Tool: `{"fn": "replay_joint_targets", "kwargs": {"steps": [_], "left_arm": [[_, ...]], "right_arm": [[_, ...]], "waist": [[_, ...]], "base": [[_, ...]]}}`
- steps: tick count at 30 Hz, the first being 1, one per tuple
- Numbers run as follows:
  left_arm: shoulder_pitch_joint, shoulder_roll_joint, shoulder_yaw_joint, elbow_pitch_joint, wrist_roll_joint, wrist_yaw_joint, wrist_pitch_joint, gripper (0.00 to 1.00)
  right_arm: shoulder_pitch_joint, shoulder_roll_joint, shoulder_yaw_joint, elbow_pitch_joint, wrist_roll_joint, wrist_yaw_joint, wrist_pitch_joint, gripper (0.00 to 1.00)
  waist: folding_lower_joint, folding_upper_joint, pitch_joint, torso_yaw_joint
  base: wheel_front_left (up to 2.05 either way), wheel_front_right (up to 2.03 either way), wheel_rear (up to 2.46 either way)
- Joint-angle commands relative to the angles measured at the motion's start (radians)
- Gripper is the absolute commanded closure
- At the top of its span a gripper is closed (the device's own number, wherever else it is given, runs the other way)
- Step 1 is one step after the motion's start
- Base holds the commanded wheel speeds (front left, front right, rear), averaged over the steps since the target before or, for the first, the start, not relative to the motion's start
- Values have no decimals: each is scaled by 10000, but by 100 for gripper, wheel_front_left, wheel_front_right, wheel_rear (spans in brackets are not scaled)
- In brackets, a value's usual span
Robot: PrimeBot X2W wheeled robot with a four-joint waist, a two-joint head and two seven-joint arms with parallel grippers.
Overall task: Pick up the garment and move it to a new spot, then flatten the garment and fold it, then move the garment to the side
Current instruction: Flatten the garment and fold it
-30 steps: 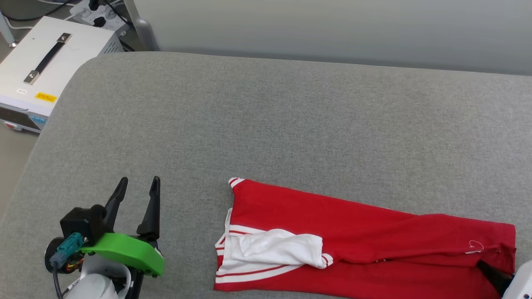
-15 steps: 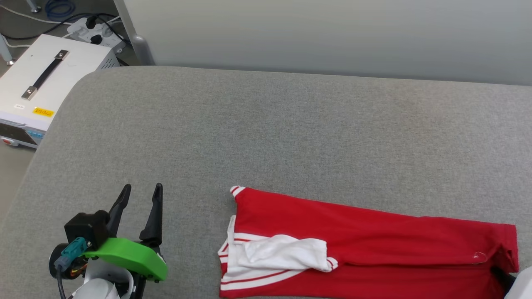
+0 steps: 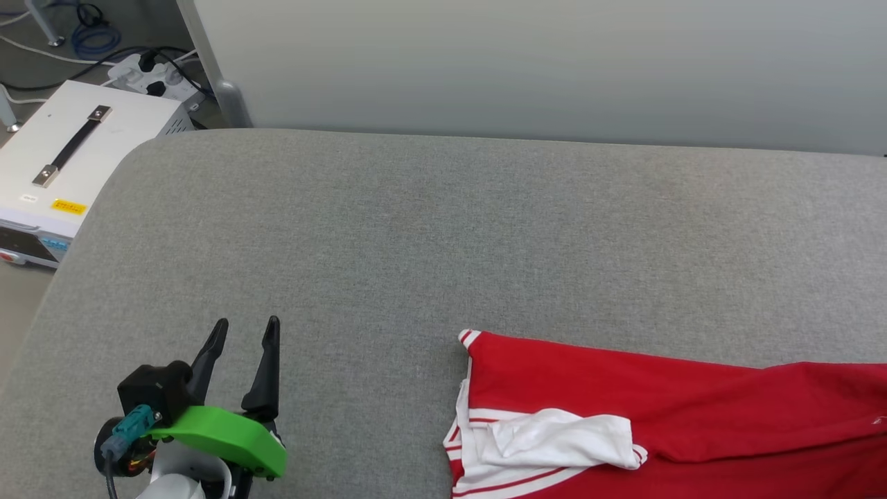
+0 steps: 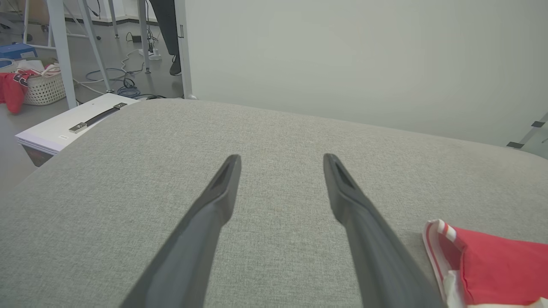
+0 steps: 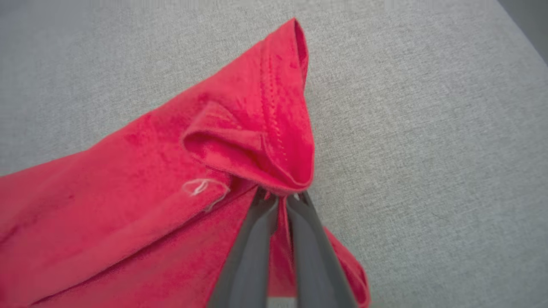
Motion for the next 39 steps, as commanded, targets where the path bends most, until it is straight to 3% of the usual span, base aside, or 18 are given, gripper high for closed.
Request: {"fn": "replay_joint_targets", "kwargs": {"steps": [1, 12, 23, 31, 39], "left_arm": [[218, -58, 75, 35, 136, -56, -59, 0], [515, -451, 300, 131, 272, -199, -59, 0], [535, -609, 840, 157, 401, -369, -59, 0], [505, -547, 1097, 183, 462, -485, -59, 0], [406, -544, 983, 252, 501, -567, -45, 0]], "right_arm": [[74, 55, -19, -241, -47, -11, 57, 100], [1094, 980, 903, -3333, 154, -11, 1475, 100], [1210, 3127, 2137, -5374, 722, -11, 3210, 100], [758, 3247, 3782, -4245, 2851, -11, 2254, 100], [-27, 3249, 5596, -2533, 3266, -11, 597, 100]], "waist": [[0, 0, -84, -24], [0, 0, -554, -136], [0, 0, -575, 141], [0, 0, -563, 562], [0, 0, -557, 982]], "base": [[0, 0, 0], [0, 0, 0], [0, 0, 0], [0, 0, 0], [0, 0, 0]]}}
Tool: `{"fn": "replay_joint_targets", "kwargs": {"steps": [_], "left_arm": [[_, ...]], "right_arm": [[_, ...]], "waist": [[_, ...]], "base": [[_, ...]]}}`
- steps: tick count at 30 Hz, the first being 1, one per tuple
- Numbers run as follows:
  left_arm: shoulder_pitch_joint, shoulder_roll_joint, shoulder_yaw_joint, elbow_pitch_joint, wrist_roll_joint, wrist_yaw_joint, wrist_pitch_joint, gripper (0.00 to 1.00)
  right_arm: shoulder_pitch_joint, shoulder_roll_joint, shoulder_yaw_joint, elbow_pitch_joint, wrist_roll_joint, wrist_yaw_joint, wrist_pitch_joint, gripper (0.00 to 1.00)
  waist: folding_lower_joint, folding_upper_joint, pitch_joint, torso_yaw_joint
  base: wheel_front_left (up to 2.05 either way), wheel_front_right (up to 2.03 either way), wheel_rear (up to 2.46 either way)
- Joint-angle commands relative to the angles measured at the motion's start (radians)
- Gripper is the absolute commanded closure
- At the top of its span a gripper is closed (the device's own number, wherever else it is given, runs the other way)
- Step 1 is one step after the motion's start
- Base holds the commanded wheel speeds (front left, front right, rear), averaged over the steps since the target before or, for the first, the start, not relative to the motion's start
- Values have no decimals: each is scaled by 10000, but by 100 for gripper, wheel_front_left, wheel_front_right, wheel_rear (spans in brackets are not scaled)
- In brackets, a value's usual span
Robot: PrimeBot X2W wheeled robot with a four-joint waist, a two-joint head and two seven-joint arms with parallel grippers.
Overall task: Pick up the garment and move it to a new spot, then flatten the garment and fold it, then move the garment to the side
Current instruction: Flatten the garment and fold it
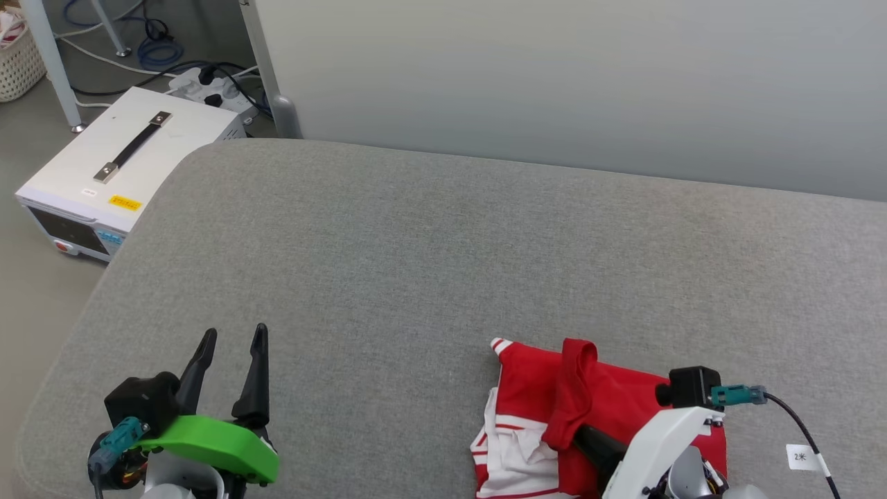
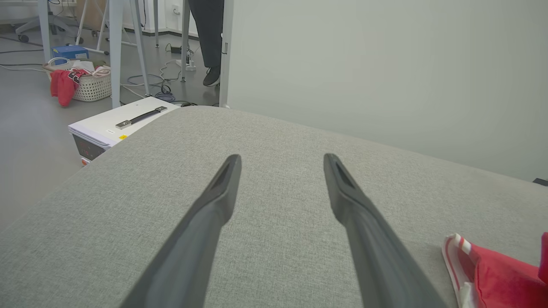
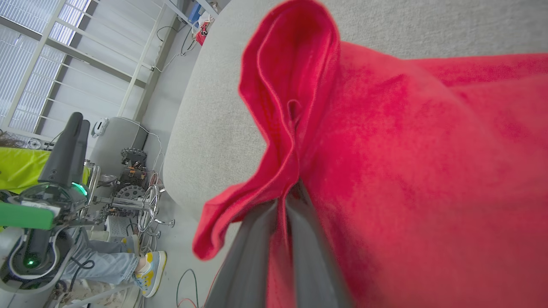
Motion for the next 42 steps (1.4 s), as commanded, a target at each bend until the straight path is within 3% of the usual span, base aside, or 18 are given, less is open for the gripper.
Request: {"fn": "replay_joint_targets", "kwargs": {"steps": [1, 9, 10, 11, 12, 22, 30, 31, 32, 33, 42], "left_arm": [[6, 38, -22, 31, 81, -37, -42, 0], [-107, -7, -185, 73, 111, -86, -21, 0], [-120, -11, -202, 87, 112, -91, -21, 0], [-127, -14, -213, 98, 111, -95, -21, 0], [-134, -16, -222, 108, 109, -95, -22, 0], [-12, -20, -233, 153, 87, -26, -28, 0], [114, -132, -337, -127, 165, -70, -40, 0], [119, -166, -356, -181, 187, -77, -42, 0], [102, -276, -413, -297, 264, -103, -47, 0], [97, -324, -434, -331, 297, -116, -49, 0], [106, -726, -304, -661, 545, -265, -56, 0]], "right_arm": [[-340, -20, 157, 288, -42, -6, -246, 100], [-1457, -19, 1030, 2359, 128, -6, -1346, 100], [-1594, -19, 1136, 2655, 76, -6, -1445, 72], [-1691, -19, 1224, 2866, 44, -6, -1508, 51], [-1816, -19, 1375, 3029, 35, -6, -1601, 0], [-2190, -19, 2519, 2521, -86, -6, -1440, 0], [-2511, -68, 1036, 1112, -2959, -6, -1414, 0], [-2590, -274, 902, 791, -3553, -6, -1462, 0], [-2648, -999, 369, 137, -4833, -6, -1820, 0], [-2597, -1218, 80, -28, -5093, -6, -1955, 0], [-1812, -2824, -1484, -1074, -6006, -6, -3515, 0]], "waist": [[0, 0, 19, 137], [0, 0, 169, 508], [0, 0, 177, 545], [0, 0, 178, 569], [0, 0, 186, 589], [0, 0, -65, 375], [0, 0, -249, -155], [0, 0, -236, -235], [0, 0, -231, -442], [0, 0, -231, -512], [0, 0, -78, -1024]], "base": [[0, 0, 0], [0, 0, 0], [0, 0, 0], [0, 0, 0], [0, 0, 0], [0, 0, 0], [0, 0, 0], [0, 0, 0], [0, 0, 0], [0, 0, 0], [0, 0, 0]]}}
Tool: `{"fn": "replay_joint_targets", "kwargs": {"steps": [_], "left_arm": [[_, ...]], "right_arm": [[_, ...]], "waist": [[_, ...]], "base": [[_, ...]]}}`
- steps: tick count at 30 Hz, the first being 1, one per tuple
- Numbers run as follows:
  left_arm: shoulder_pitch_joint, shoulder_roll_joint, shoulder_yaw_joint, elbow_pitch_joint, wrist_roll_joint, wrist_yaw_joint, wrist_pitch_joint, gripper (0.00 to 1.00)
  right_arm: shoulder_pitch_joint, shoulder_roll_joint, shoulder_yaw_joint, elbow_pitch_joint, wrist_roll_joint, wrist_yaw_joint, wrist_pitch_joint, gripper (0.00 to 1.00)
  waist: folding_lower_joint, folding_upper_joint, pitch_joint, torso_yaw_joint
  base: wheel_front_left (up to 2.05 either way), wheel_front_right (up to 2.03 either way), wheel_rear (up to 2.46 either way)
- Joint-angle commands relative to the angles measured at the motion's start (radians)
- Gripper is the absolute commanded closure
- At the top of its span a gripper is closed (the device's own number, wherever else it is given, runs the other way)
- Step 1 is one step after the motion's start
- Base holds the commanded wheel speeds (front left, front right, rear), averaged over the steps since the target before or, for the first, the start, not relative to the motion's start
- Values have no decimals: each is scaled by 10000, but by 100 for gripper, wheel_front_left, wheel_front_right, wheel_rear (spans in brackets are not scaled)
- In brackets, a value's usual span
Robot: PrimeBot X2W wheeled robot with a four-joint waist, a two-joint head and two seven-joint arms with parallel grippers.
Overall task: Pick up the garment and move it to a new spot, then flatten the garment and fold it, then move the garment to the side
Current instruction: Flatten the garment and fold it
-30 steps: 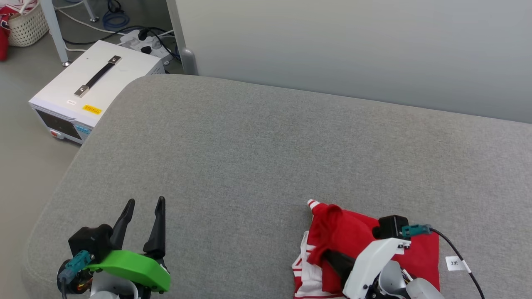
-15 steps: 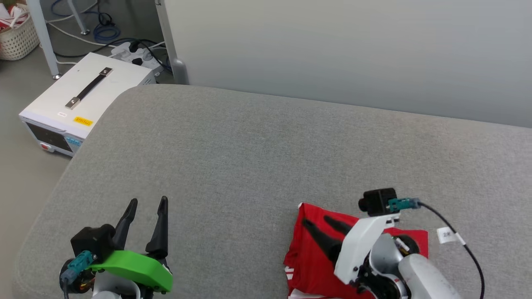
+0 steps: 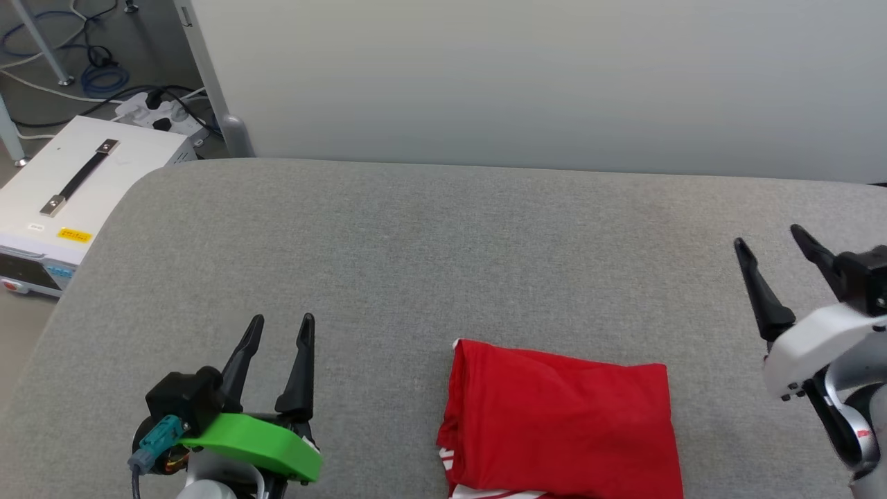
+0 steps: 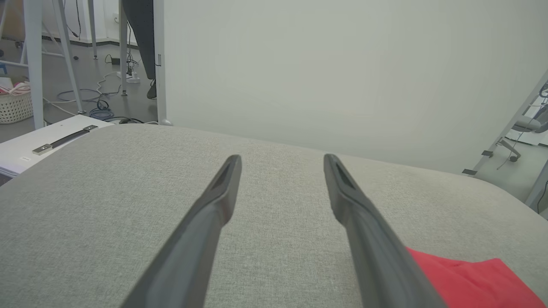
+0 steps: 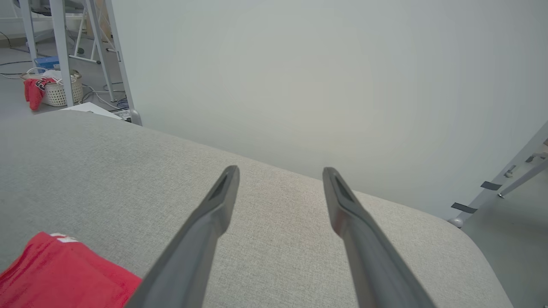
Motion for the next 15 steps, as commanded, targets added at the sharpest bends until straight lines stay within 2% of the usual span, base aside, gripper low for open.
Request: {"fn": "replay_joint_targets", "kwargs": {"steps": [1, 6, 15], "left_arm": [[124, -91, 79, -88, 125, -77, -56, 0], [250, -331, 193, -240, 403, -216, -57, 0], [566, -697, 495, -433, 1104, -546, -58, 0]], "right_arm": [[340, -72, -203, -197, -2, -6, -262, 0], [1314, 108, -931, -1022, -46, -6, -919, 0], [2759, 1153, -1415, -1976, -238, -6, -1617, 0]], "waist": [[0, 0, 68, -134], [0, 0, 132, -235], [0, 0, 274, -247]], "base": [[0, 0, 0], [0, 0, 0], [0, 0, 0]]}}
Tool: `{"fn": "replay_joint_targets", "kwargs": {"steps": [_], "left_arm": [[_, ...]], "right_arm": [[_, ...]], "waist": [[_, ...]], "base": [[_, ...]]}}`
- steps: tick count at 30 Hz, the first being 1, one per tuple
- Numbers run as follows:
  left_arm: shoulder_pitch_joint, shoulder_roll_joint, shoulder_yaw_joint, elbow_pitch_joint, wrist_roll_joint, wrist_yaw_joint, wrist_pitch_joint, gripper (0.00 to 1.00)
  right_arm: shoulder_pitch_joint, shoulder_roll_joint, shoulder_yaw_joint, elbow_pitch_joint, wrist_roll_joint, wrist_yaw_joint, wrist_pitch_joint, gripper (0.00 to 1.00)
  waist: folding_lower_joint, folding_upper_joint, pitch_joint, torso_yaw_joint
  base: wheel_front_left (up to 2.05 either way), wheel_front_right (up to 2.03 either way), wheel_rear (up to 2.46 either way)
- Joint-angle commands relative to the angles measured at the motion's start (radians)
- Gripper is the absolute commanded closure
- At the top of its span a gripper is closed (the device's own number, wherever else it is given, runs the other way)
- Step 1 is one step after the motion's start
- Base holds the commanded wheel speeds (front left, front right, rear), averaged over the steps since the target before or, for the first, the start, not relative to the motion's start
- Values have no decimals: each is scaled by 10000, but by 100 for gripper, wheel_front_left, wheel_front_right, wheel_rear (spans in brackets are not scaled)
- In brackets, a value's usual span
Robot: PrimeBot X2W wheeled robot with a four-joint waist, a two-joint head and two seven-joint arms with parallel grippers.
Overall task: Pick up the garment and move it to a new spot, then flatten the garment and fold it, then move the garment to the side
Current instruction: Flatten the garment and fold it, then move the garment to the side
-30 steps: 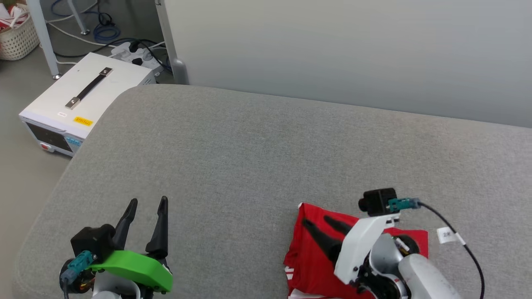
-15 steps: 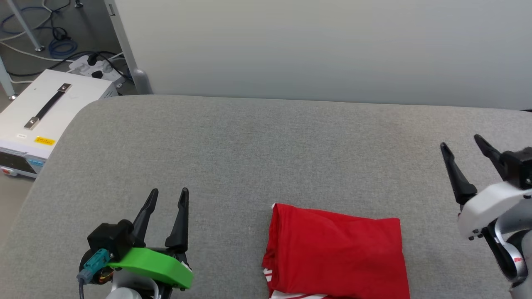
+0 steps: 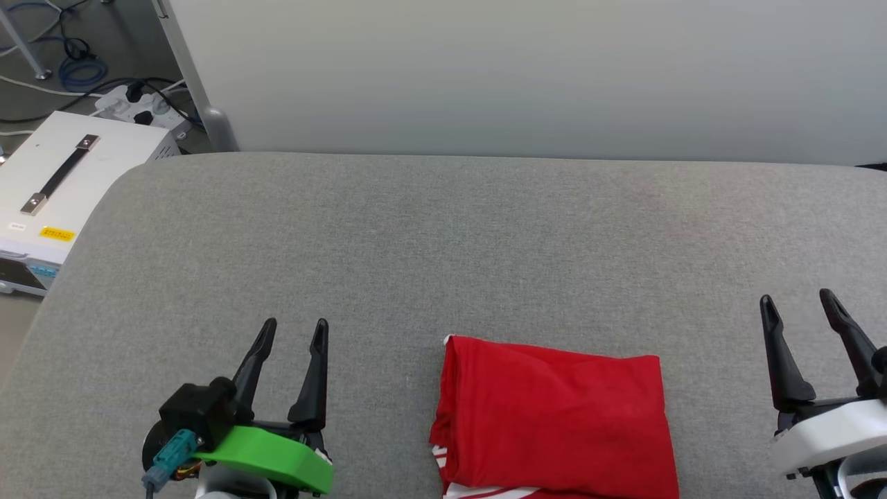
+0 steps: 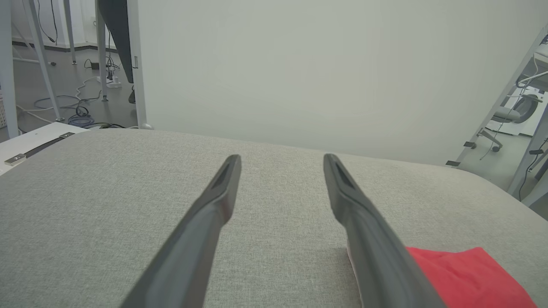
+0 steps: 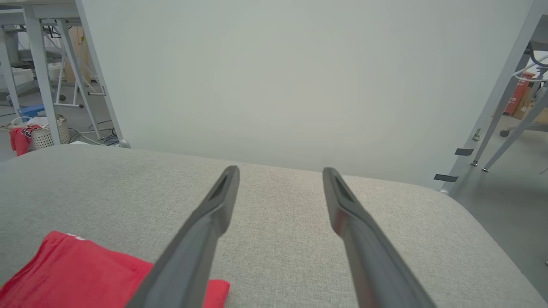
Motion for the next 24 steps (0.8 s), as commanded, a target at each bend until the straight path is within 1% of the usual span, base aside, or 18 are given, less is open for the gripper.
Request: {"fn": "replay_joint_targets", "kwargs": {"steps": [1, 8, 14, 18, 24], "left_arm": [[199, -90, 58, -24, 211, -83, -58, 0], [218, -330, 270, 45, 615, -300, -58, 0], [103, -479, 392, 85, 823, -483, -58, 0], [9, -600, 418, 189, 889, -595, -58, 0], [-187, -738, 465, 299, 988, -733, -58, 0]], "right_arm": [[187, 98, -29, -101, -75, -6, -78, 0], [343, 316, -22, -247, -145, -6, -36, 0], [314, 304, 77, -245, -1, -6, 403, 0], [313, 321, 214, -95, 30, -6, 1134, 0], [348, 447, 567, 462, 291, -6, 2833, 0]], "waist": [[0, -1, 16, 9], [0, -1, 75, 41], [0, -1, 230, 111], [0, -1, 440, 208], [0, -1, 868, 447]], "base": [[0, 0, 0], [0, 0, 0], [0, 0, 0], [0, 0, 0], [0, 0, 0]]}}
